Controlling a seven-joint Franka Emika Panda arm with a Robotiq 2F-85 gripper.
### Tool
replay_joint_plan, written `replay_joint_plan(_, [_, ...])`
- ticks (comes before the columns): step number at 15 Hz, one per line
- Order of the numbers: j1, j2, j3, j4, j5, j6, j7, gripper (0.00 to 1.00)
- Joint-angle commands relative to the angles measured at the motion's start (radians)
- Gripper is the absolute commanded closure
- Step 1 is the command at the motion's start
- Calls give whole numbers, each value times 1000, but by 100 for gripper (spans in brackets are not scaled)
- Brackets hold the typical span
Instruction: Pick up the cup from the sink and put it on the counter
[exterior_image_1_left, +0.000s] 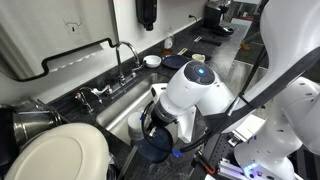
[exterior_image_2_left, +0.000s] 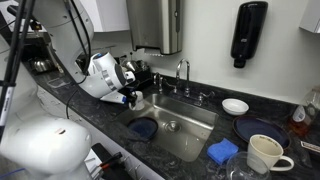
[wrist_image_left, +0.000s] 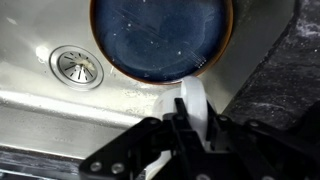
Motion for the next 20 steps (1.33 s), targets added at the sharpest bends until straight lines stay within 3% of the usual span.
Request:
replay_joint_plan(1, [59,-16,2,29,35,-65,-134,95])
replay_joint_plan(7, [148,1,-5,84,127,-99,-311,95])
replay_joint_plan(13, [228,60,-7,136,297,-121,-509,95])
replay_joint_plan(14, [137,66,99,142,357,-127,-564,95])
replay_joint_plan(17, [107,83,151,160,438,-148,-654,95])
replay_joint_plan(18, [95,84,164,164,458,-157,-681,56])
replay_joint_plan(20, [78,80,183,172,499,-156,-733,49])
